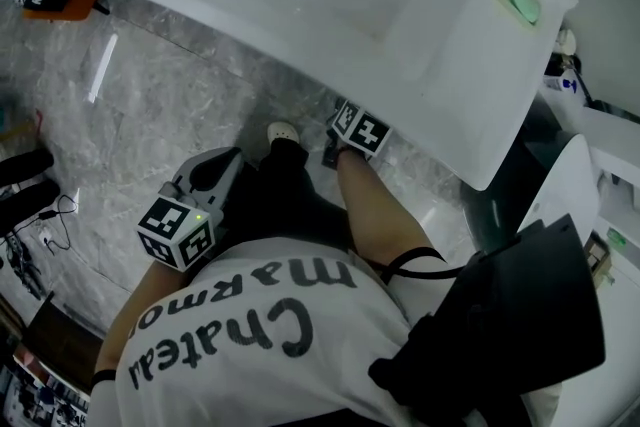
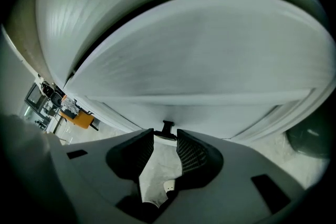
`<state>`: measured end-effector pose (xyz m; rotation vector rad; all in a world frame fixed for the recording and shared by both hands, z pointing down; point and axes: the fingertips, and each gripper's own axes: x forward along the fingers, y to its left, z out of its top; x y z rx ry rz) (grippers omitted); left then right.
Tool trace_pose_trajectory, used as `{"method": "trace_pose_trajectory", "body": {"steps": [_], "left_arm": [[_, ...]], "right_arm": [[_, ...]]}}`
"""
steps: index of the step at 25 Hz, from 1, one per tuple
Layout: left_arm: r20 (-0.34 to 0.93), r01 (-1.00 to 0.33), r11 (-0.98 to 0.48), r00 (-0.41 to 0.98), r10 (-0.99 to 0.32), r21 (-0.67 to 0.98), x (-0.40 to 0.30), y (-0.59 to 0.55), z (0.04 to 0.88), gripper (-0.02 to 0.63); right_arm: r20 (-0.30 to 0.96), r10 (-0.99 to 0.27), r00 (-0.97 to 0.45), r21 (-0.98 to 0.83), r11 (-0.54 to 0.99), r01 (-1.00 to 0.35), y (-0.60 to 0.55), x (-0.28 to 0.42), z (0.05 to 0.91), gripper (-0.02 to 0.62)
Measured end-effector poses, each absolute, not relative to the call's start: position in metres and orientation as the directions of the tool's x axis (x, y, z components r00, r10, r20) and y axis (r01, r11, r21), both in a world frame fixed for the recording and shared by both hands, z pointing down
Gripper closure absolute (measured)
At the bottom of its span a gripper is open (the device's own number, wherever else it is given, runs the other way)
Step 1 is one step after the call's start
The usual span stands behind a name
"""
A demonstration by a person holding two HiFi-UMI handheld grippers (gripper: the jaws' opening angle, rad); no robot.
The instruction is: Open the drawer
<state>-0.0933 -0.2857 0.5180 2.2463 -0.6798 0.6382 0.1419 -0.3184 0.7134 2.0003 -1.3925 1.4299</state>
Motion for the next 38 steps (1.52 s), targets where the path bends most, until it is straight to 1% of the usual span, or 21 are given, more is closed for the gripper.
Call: {"method": "trace_pose_trajectory", "body": {"steps": [5, 10, 18, 26, 33, 38], "left_arm": [[0.613, -0.603, -0.637, 0.75, -0.248, 0.481, -0.098, -0.284, 0.52, 0.601], [0.615, -0.562, -0.672, 0.763, -0.197, 0.482, -0.102, -0.284, 0.518, 0.601], [0.636, -0.532, -0.705, 0.757, -0.149, 0.468, -0.126, -0.285, 0.52, 0.601], [0.631, -0.467, -0.748, 0.771, -0.083, 0.471, -0.129, -0.278, 0.52, 0.601], [0.635, -0.453, -0.758, 0.77, -0.067, 0.47, -0.14, -0.282, 0.52, 0.601], [0.626, -0.415, -0.783, 0.779, -0.043, 0.463, -0.136, -0.277, 0.516, 0.601]], "right_arm": [[0.866, -0.5, 0.023, -0.271, -0.507, -0.818, -0.315, 0.137, 0.714, 0.453], [0.832, -0.55, 0.074, -0.248, -0.489, -0.836, -0.319, 0.145, 0.711, 0.456], [0.832, -0.55, 0.077, -0.252, -0.498, -0.83, -0.292, 0.114, 0.716, 0.455], [0.829, -0.555, 0.073, -0.259, -0.496, -0.829, -0.292, 0.11, 0.716, 0.454], [0.845, -0.531, 0.053, -0.244, -0.472, -0.847, -0.29, 0.106, 0.715, 0.454], [0.858, -0.511, 0.055, -0.233, -0.483, -0.844, -0.277, 0.1, 0.716, 0.454]]}}
